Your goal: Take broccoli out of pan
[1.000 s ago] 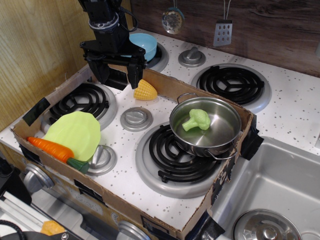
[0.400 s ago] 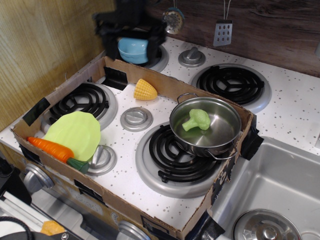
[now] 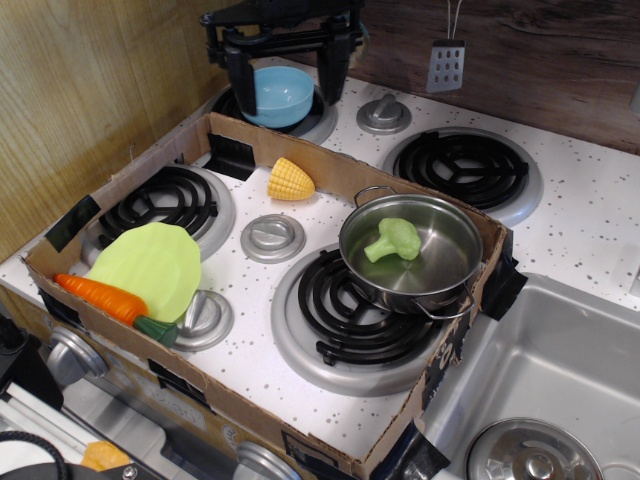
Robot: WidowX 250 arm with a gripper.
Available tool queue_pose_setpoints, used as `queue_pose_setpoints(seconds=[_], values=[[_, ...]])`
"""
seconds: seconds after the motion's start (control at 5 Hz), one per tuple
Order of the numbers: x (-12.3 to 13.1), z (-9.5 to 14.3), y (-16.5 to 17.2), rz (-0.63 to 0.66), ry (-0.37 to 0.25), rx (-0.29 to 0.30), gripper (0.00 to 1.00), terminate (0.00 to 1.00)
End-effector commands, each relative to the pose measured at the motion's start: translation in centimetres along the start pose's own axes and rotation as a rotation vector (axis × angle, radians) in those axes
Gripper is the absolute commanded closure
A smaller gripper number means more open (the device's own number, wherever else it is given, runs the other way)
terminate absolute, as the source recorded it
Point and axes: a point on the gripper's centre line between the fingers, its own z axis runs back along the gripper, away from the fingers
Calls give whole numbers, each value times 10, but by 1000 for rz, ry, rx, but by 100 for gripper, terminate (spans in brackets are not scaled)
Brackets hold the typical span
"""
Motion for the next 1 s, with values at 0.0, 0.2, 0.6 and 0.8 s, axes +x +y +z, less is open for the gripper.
queue_pose_setpoints(seconds=[0.0,0.2,0.6,0.8], values=[[-32,13,-26,270,50,-108,0,0],[-47,2,-36,300,43,-112,0,0],[-69,-28,-57,313,-23,-37,0,0],[-74,-39,-64,329,-60,-36,0,0]])
